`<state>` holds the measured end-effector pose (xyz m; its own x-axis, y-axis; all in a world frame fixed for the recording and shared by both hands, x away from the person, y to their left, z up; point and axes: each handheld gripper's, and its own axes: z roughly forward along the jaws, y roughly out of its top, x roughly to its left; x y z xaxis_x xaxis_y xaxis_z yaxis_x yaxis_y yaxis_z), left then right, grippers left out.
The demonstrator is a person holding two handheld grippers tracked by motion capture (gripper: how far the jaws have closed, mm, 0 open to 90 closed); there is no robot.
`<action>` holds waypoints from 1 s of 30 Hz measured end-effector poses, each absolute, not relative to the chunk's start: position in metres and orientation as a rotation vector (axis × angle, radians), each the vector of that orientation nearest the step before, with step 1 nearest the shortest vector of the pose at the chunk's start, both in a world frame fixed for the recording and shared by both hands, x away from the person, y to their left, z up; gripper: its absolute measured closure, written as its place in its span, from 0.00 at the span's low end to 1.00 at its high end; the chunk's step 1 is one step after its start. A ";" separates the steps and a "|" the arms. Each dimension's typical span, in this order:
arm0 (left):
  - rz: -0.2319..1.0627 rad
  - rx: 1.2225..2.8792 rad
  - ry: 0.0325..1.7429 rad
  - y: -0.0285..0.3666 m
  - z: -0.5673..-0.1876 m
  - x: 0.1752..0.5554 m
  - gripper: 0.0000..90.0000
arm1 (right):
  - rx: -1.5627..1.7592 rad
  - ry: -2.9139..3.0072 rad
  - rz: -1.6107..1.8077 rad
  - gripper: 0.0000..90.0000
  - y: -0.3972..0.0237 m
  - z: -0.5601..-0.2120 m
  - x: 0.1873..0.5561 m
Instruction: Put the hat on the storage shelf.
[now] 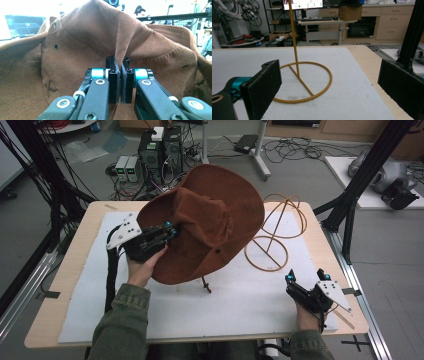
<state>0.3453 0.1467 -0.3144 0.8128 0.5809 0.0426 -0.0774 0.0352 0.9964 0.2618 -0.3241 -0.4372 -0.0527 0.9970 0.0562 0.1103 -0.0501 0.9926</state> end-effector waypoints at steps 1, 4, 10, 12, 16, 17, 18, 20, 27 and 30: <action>0.530 1.464 0.425 0.143 -0.311 0.348 0.97 | 1.302 1.305 1.240 0.05 -0.324 -0.437 0.262; 0.534 1.470 0.408 0.130 -0.303 0.358 0.97 | 1.300 1.311 1.238 0.05 -0.324 -0.437 0.261; 0.522 1.477 0.358 0.101 -0.282 0.375 0.97 | 1.299 1.318 1.242 0.05 -0.326 -0.438 0.261; 0.515 1.479 0.344 0.093 -0.275 0.379 0.97 | 1.304 1.320 1.243 0.05 -0.326 -0.438 0.260; 0.518 1.494 0.316 0.073 -0.261 0.391 0.97 | 1.301 1.320 1.246 0.05 -0.326 -0.438 0.260; 0.512 1.495 0.309 0.066 -0.258 0.395 0.97 | 1.302 1.313 1.249 0.05 -0.326 -0.438 0.260; 0.510 1.496 0.308 0.061 -0.256 0.397 0.97 | 1.302 1.315 1.250 0.05 -0.326 -0.438 0.260; 0.492 1.497 0.306 0.047 -0.255 0.404 0.97 | 1.306 1.318 1.252 0.05 -0.327 -0.438 0.259; 0.446 1.503 0.276 -0.003 -0.245 0.427 0.97 | 1.299 1.324 1.257 0.05 -0.328 -0.439 0.258; 0.411 1.508 0.270 -0.022 -0.238 0.436 0.96 | 1.309 1.318 1.265 0.05 -0.330 -0.439 0.258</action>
